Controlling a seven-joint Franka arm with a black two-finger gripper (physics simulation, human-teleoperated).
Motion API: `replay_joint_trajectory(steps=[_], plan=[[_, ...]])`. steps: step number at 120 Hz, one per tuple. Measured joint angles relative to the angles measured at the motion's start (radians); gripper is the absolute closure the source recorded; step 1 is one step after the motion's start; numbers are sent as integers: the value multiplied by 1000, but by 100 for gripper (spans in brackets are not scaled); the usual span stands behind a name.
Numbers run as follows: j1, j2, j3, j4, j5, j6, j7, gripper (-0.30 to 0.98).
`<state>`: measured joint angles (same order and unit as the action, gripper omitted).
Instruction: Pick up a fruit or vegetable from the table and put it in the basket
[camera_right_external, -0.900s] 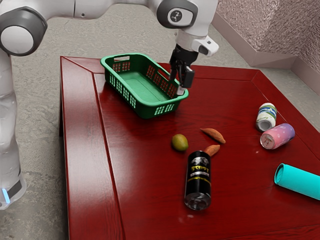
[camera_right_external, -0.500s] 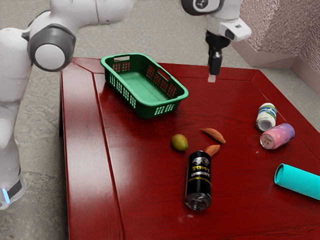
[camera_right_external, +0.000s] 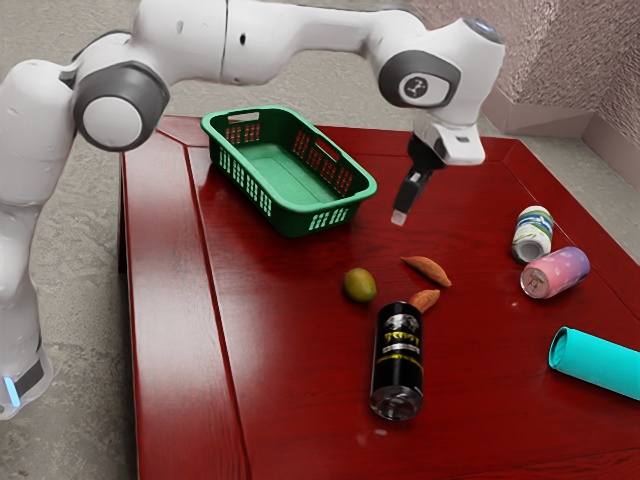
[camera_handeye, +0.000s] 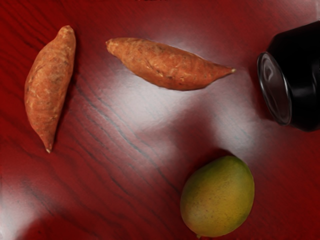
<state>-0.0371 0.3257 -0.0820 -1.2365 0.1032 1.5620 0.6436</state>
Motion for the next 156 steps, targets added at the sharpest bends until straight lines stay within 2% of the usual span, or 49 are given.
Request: replay_joint_trajectory(steps=[10,38,54,68,82,120,156], plan=[[-17,13,-4,2,38,2,58,0],[-19,24,-1,4,73,-20,182,0],[-17,30,1,2,54,-38,234,0],[24,24,1,-35,-5,-45,272,0],[24,15,-4,-63,-29,-41,303,0],[26,15,-1,-91,-50,-30,370,0],[21,-63,1,-300,-60,116,404,0]])
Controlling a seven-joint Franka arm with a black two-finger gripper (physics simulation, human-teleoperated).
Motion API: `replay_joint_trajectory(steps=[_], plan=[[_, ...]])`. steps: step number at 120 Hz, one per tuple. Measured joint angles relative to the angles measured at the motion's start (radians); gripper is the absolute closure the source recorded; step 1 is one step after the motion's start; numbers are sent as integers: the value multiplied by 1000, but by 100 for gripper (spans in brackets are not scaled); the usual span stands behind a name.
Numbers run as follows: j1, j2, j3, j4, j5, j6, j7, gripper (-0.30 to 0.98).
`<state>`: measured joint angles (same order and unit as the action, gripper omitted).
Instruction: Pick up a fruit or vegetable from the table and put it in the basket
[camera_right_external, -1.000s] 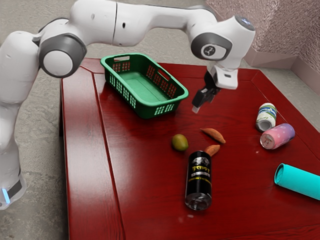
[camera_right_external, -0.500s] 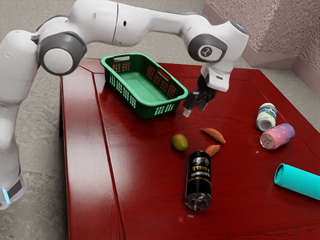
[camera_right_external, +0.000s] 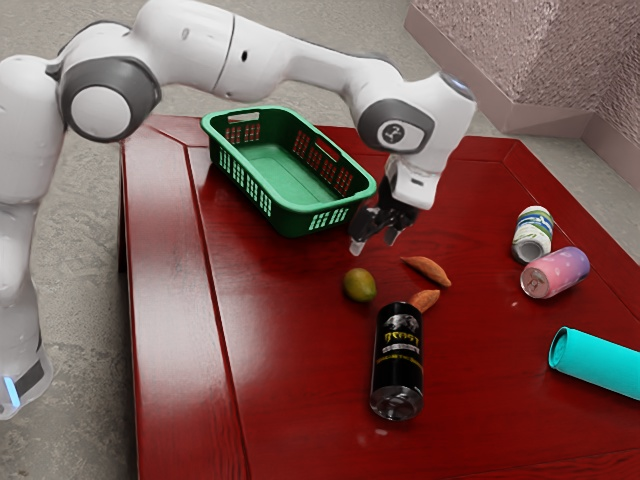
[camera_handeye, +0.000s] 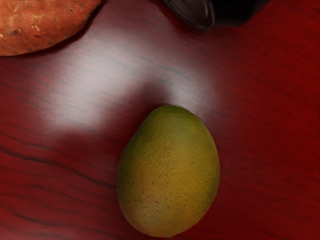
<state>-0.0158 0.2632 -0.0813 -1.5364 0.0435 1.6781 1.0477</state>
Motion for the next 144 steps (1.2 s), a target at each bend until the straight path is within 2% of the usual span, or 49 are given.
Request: replay_joint_trajectory(steps=[31,51,144], plan=[[-1,-25,-1,-111,-36,116,13,0],[-3,-12,-5,-128,-41,167,17,0],[-4,24,-23,-181,-44,267,5,0]])
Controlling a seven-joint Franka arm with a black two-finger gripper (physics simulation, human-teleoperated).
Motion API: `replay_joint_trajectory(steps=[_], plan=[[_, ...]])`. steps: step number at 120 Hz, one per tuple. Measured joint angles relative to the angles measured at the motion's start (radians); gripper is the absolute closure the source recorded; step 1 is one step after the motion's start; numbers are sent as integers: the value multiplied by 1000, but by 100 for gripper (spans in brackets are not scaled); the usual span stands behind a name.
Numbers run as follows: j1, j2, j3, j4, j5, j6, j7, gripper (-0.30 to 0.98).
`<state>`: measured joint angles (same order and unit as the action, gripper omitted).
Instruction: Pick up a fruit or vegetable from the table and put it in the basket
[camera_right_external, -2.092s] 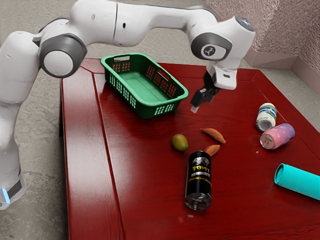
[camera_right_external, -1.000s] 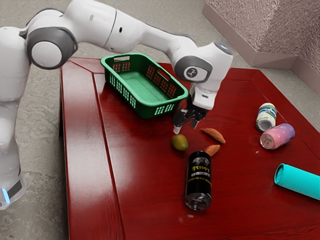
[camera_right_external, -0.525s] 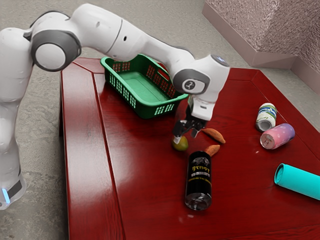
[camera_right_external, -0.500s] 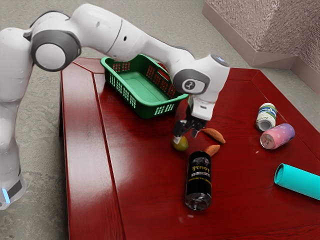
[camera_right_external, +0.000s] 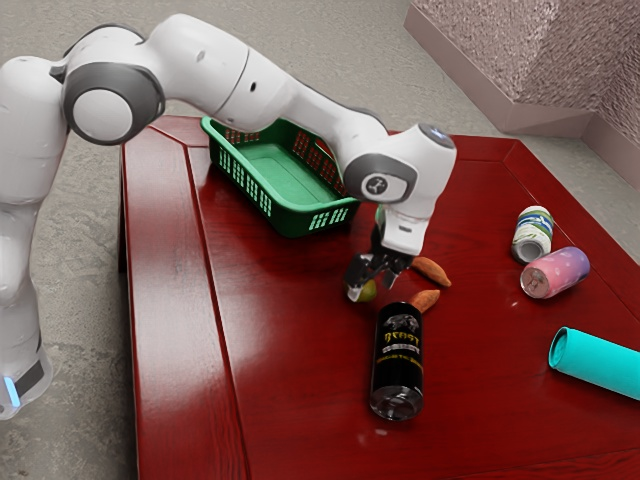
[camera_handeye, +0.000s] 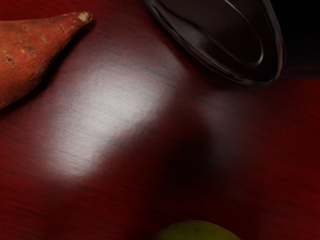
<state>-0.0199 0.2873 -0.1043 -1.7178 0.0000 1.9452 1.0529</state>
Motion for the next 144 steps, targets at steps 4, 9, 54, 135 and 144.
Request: replay_joint_trajectory(steps=[4,9,54,135,144], plan=[[0,0,0,-1,0,3,-1,0],[0,0,0,-4,0,6,-1,0],[2,-1,2,-6,8,14,-4,0],[8,0,3,-15,41,6,16,2],[8,-1,4,-20,41,6,15,14]])
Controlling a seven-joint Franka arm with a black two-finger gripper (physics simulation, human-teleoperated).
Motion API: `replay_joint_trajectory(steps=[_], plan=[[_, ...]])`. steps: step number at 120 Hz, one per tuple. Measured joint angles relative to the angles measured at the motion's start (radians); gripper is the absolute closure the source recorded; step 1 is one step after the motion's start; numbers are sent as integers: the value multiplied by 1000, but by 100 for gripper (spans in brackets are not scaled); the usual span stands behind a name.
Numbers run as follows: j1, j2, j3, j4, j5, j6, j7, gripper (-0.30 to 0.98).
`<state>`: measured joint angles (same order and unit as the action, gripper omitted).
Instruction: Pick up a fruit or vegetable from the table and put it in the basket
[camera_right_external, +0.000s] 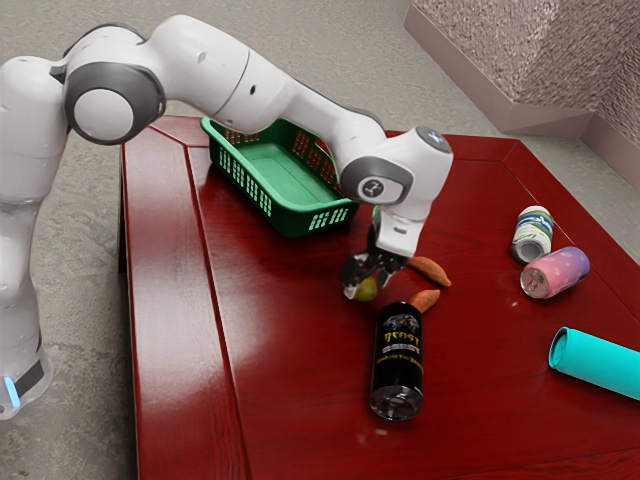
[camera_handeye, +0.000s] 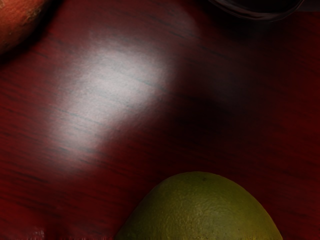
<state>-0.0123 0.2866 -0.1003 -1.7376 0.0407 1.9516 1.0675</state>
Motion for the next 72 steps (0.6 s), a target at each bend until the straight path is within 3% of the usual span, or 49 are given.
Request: replay_joint_trajectory(steps=[10,18,40,72], plan=[[0,-1,0,-2,10,0,-6,30],[0,-4,1,-2,18,1,-11,36],[0,-61,-2,5,28,-6,-29,39],[-4,-256,1,75,32,-100,-49,39]])
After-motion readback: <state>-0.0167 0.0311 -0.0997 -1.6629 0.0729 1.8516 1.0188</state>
